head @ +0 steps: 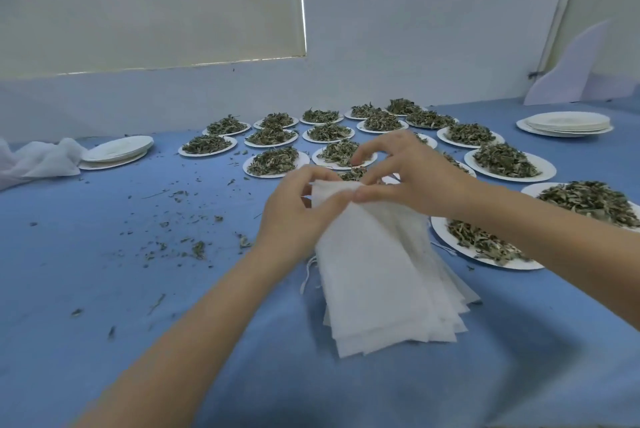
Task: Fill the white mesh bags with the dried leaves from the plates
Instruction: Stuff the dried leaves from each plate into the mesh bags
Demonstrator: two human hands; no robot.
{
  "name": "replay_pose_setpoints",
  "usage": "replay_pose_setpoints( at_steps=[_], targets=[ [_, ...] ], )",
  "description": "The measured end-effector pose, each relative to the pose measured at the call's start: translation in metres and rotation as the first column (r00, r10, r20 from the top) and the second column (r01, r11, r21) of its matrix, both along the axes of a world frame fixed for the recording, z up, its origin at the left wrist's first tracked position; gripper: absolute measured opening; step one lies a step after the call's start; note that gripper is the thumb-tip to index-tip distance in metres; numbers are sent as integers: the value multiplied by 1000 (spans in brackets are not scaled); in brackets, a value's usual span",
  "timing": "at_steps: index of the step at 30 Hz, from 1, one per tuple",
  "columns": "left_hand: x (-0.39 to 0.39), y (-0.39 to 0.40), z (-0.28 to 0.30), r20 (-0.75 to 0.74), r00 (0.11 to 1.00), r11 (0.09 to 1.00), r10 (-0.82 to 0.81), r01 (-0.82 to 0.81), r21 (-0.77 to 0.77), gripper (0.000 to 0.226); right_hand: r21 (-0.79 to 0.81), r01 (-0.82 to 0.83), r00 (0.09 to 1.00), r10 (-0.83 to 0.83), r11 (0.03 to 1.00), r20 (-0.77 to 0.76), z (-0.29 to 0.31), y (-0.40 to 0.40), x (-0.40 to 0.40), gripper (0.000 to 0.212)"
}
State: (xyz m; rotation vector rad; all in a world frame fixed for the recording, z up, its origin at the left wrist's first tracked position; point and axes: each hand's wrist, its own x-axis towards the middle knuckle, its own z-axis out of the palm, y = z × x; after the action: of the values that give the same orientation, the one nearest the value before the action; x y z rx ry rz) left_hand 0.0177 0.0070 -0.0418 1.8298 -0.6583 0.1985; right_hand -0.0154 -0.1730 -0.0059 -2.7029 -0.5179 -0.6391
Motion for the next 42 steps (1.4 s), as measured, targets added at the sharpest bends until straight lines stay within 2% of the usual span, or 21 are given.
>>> replay_pose_setpoints(
  at_steps=[2, 4, 6, 7, 12, 16, 18, 20, 21, 24, 25, 27, 29, 31, 33, 35, 38, 40, 42],
  targets=[
    [8, 8, 11, -83, 996, 995, 19, -27, -93, 11, 40, -11, 999, 10, 999, 38, 6, 11, 10, 19],
    [18, 15, 19, -137, 990, 985, 28, -50, -166, 16, 165, -19, 998, 9, 986, 60, 11, 23, 21, 19],
    [29, 22, 24, -143, 987, 980, 74, -98, -176, 19, 326, -36, 998, 15, 945, 66, 14, 36, 33, 15],
    [35, 25, 26, -130, 985, 977, 115, -136, -162, 19, 358, -49, 998, 27, 932, 65, 15, 43, 39, 12],
    [65, 45, 36, 48, 973, 974, 224, -222, -50, 13, 177, 13, 1000, -10, 984, -19, 18, 70, 76, 22],
    [83, 61, 43, 190, 953, 966, 236, -251, 61, 12, 54, 102, 992, -106, 993, 67, 26, 90, 97, 34],
    [88, 66, 45, 217, 947, 966, 236, -254, 57, 14, 53, 84, 996, -84, 995, -1, 31, 98, 105, 44],
    [92, 71, 47, 220, 950, 971, 223, -236, 33, 18, 175, -2, 984, 33, 985, -174, 35, 106, 112, 59],
    [94, 72, 49, 224, 952, 975, 208, -221, 34, 18, 235, -58, 962, 117, 970, -246, 37, 109, 116, 59],
    [98, 78, 50, 313, 923, 960, 222, -263, 94, 15, 238, -137, 926, 209, 962, -313, 37, 118, 125, 26],
    [99, 81, 50, 381, 884, 935, 271, -336, 116, 21, 284, -105, 915, 204, 953, -348, 37, 119, 127, 26],
    [101, 87, 48, 472, 817, 889, 331, -437, 133, 43, 423, 13, 866, 201, 906, -458, 36, 119, 131, 39],
    [100, 92, 43, 477, 838, 899, 265, -394, 193, 68, 527, 89, 812, 245, 845, -530, 34, 122, 136, 45],
    [101, 92, 35, 491, 850, 870, 191, -378, 316, 91, 662, 126, 760, 357, 739, -543, 32, 130, 139, 46],
    [104, 86, 27, 505, 837, 817, 211, -435, 379, 123, 739, 141, 722, 443, 659, -532, 27, 139, 144, 45],
    [109, 82, 22, 550, 785, 768, 287, -531, 358, 136, 743, 154, 718, 443, 652, -538, 22, 147, 147, 37],
    [116, 85, 14, 648, 715, 776, 262, -555, 300, 125, 717, 145, 713, 431, 681, -553, 20, 153, 149, 21],
    [121, 92, 10, 672, 701, 799, 238, -535, 274, 110, 715, 134, 687, 455, 687, -566, 19, 153, 150, 19],
    [124, 100, 9, 672, 696, 805, 253, -537, 252, 96, 672, 122, 666, 441, 730, -601, 21, 151, 152, 23]
  ],
)
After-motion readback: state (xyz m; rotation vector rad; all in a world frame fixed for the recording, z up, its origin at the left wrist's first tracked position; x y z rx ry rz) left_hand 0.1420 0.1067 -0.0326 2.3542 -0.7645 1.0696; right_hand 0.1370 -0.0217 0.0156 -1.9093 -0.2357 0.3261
